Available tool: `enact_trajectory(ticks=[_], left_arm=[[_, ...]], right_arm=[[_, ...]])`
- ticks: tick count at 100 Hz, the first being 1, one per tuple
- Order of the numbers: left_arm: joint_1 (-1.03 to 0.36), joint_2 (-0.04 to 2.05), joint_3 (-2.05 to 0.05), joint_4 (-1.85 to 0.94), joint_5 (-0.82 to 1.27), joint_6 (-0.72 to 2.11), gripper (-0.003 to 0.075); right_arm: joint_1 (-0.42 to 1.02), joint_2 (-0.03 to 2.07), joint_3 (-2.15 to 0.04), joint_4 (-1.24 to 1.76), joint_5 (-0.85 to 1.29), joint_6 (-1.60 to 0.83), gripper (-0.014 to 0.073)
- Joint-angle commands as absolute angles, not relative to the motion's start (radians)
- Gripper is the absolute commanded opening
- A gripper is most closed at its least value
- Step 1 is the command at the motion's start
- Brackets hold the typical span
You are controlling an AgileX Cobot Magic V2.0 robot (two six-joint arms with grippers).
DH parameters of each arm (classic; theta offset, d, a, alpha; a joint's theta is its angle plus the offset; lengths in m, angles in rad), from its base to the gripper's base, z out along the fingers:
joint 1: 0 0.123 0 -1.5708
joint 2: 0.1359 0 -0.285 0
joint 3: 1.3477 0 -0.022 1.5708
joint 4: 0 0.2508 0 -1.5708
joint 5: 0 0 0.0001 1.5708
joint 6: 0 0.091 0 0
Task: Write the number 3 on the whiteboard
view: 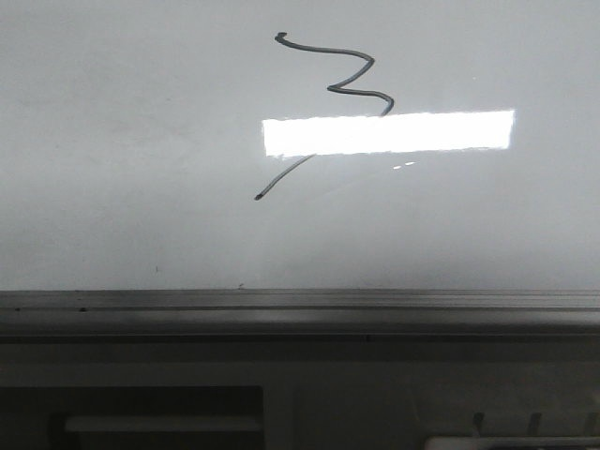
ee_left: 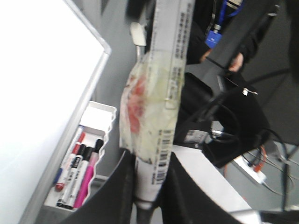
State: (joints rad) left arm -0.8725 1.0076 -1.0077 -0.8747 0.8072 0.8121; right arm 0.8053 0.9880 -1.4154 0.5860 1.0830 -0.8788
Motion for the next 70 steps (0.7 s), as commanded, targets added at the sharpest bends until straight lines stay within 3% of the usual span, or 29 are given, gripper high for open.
enact_trajectory(ticks=[1, 15, 30, 70], left_arm=[[-0.87, 0.984, -0.977, -0.898, 0.632, 0.748, -0.0021], [-0.868, 0.962, -0.822, -0.913, 0.307, 0.603, -0.0021], [-0.859, 0.965, -0.692, -1.022, 0.053, 0.564, -0.0021], [-0.858, 1.062, -0.667, -1.029, -0.152, 0.568, -0.0021]], right_arm=[[0.771, 0.934, -1.45, 0.587, 1.005, -0.845, 0.0277], [0.696, 0.848, -1.414, 0.438, 0.956, -0.747, -0.0073], [0.641, 0.736, -1.289, 0.422, 0.847, -0.731, -0.0048], [0.629, 0.652, -0.968, 0.44, 0.658, -0.65, -0.0048]])
